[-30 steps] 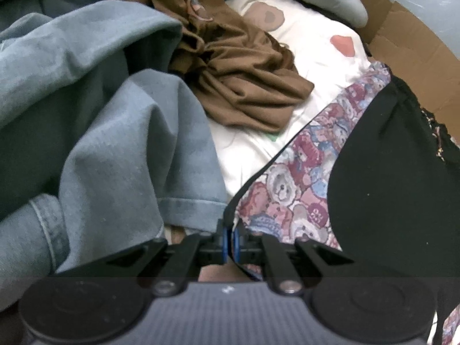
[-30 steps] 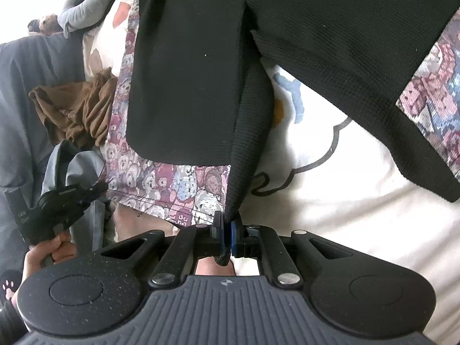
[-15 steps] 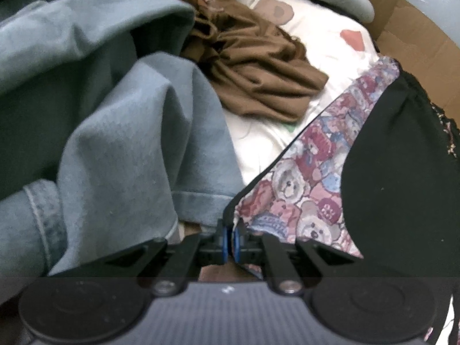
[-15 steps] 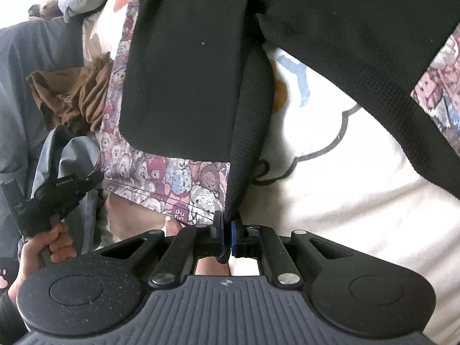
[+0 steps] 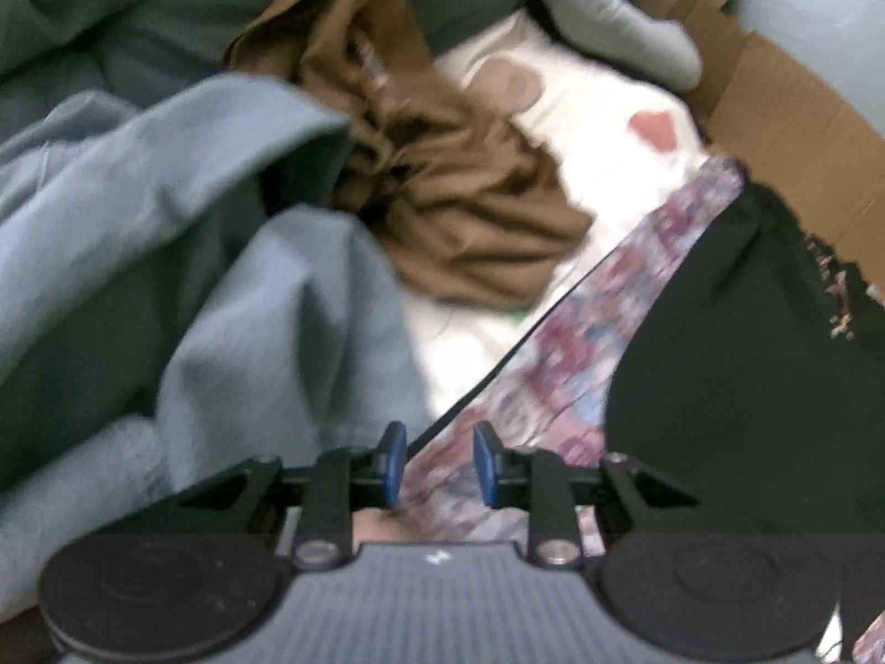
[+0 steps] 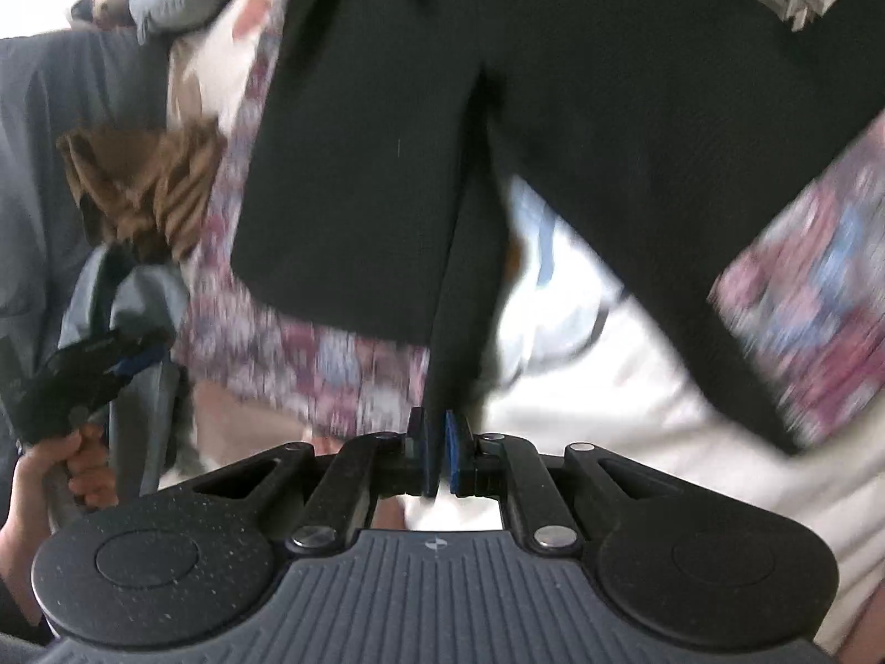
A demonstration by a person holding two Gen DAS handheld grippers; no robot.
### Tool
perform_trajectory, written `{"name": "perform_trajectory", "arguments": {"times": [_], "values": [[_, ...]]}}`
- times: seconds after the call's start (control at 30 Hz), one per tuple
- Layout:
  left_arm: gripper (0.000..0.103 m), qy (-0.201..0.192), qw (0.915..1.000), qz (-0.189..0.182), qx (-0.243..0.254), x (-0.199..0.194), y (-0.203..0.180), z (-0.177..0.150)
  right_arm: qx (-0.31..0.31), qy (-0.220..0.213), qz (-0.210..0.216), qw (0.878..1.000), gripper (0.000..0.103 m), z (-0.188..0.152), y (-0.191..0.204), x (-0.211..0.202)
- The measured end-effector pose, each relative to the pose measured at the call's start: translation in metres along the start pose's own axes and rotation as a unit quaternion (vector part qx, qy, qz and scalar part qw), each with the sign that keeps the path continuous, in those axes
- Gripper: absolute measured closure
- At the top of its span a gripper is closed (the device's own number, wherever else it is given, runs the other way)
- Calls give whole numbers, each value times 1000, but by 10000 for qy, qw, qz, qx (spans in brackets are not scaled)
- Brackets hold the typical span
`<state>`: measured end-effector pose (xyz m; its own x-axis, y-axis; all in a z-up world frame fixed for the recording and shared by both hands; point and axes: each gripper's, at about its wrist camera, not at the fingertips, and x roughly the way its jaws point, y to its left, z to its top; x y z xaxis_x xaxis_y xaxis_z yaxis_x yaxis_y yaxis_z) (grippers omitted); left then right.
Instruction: Fold clothes
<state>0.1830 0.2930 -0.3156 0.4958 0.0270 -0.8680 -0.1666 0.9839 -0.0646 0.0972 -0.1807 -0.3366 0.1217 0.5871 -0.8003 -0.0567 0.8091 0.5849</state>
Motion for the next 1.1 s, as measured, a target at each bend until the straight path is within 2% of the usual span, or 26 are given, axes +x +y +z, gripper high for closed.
{"name": "perform_trajectory", "arguments": {"times": [0.2, 0.37, 0.57, 0.77, 0.93, 1.1], "values": [[77, -162, 9993, -292, 185, 20, -30, 19, -229, -523, -440, 9974, 97, 31, -5, -19], [77, -249, 9983, -452, 264, 43, -49, 35, -168, -677, -808, 9943, 97, 45, -26, -25], [77, -472, 9953, -618, 572, 71, -77, 62, 83, -693, -1344, 9885, 97, 45, -56, -26], [77, -527, 9922, -705, 880, 103, -102, 84, 161, -548, -1550, 9863, 94, 36, -69, -21], [77, -666, 9884, -836, 1076, 119, -115, 84, 144, -464, -1590, 9861, 94, 33, -69, -18], [78, -509, 9896, -708, 1142, 140, -117, 79, 135, -384, -1623, 9859, 94, 30, -69, -15]]}}
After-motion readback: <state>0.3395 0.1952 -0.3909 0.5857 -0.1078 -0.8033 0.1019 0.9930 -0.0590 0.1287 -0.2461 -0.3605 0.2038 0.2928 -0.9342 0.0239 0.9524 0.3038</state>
